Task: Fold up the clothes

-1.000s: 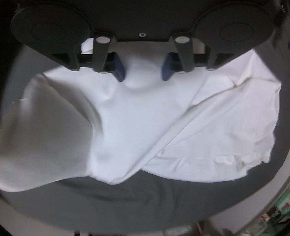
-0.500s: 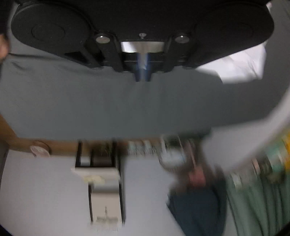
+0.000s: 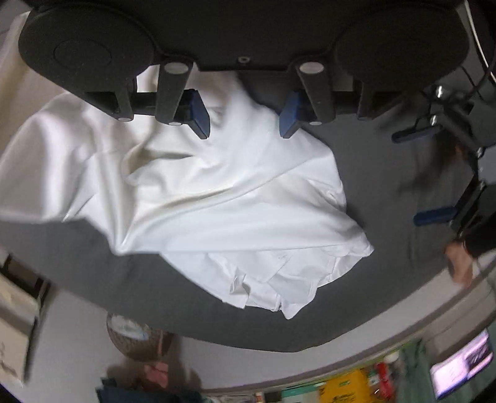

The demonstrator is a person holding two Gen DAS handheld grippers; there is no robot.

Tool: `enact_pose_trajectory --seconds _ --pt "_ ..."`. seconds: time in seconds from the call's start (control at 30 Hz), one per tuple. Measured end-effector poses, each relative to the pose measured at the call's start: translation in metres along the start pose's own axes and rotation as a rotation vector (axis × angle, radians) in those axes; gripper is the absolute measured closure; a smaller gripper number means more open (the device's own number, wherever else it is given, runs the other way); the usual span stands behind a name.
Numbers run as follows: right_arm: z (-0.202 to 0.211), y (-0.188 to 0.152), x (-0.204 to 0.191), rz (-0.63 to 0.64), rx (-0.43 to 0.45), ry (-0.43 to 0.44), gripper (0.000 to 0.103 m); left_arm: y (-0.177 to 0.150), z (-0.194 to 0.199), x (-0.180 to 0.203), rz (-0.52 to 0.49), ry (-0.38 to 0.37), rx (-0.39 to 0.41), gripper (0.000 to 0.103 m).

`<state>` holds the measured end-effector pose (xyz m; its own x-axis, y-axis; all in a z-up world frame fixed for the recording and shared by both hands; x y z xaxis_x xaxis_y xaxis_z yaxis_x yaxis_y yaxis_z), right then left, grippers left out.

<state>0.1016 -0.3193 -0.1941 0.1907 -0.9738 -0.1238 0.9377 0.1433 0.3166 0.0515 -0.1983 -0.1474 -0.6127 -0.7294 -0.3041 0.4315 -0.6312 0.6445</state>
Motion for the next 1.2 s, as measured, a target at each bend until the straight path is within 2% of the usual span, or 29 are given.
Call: enact_pose_trajectory --seconds 0.07,0.13,0.17,0.23,0.33,0.4,0.5,0.6,0.63,0.73,0.8,0.83,0.9,0.97,1.03,1.1,1.2 --pt "-0.018 -0.015 0.028 -0.044 -0.074 -0.016 0.055 0.001 0.004 -0.007 0.019 -0.012 0.014 0.0" --pt "-0.037 -0.017 0.039 -0.095 -0.125 0.019 0.081 0.002 0.007 -0.018 0.051 -0.015 0.022 0.0" --pt "-0.036 -0.017 0.039 -0.137 -0.12 0.104 0.099 0.002 0.007 -0.023 0.068 -0.013 0.022 0.0" --pt "-0.016 -0.008 0.034 -0.211 -0.033 0.274 0.099 0.002 0.007 -0.033 0.09 -0.005 0.021 0.0" --pt "0.038 0.006 0.015 -0.18 0.139 0.508 0.099 0.002 0.008 -0.04 0.083 0.005 0.034 0.0" --pt "0.071 0.019 0.009 -0.161 0.275 0.572 0.099 0.003 0.008 -0.047 0.09 0.009 0.044 0.0" --pt "0.074 0.043 0.031 -0.25 0.325 0.484 0.099 0.008 0.009 -0.054 0.136 -0.011 0.068 0.0" --pt "0.045 0.059 0.064 -0.392 0.299 0.409 0.099 0.018 0.011 -0.047 0.156 -0.065 0.109 0.0" --pt "0.035 0.059 0.076 -0.45 0.282 0.391 0.099 0.023 0.011 -0.04 0.139 -0.084 0.125 0.0" --pt "-0.014 0.063 0.096 -0.587 0.238 0.419 0.099 0.037 0.007 -0.014 0.048 -0.109 0.147 0.0" --pt "-0.044 0.065 0.108 -0.669 0.211 0.435 0.099 0.047 -0.001 0.007 -0.032 -0.076 0.146 0.0" --pt "-0.05 0.061 0.108 -0.672 0.209 0.437 0.099 0.053 -0.006 0.016 -0.068 -0.056 0.145 0.001" --pt "-0.054 0.054 0.111 -0.667 0.2 0.434 0.099 0.068 -0.017 0.029 -0.123 -0.029 0.15 0.015" --pt "-0.05 0.049 0.115 -0.659 0.194 0.424 0.099 0.083 -0.027 0.038 -0.165 -0.001 0.161 0.038" --pt "-0.038 0.045 0.122 -0.664 0.199 0.421 0.099 0.098 -0.038 0.045 -0.205 0.025 0.165 0.054" --pt "-0.026 0.041 0.13 -0.683 0.221 0.429 0.099 0.109 -0.049 0.053 -0.271 0.042 0.172 0.056" --pt "-0.016 0.036 0.141 -0.703 0.245 0.452 0.099 0.113 -0.065 0.072 -0.428 0.09 0.17 0.056"
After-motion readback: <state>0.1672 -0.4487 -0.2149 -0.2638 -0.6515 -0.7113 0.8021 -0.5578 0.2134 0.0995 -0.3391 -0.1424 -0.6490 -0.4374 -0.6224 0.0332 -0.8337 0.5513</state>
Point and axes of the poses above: each gripper's, at about its wrist camera, not at the fingertips, and z roughly against the way its jaws point, x to its right, y to its top, the point moved 8 cm from there along -z, roughly the way its jaws point, and after that the axes turned 15 degrees about -x, right-handed, at the moved point
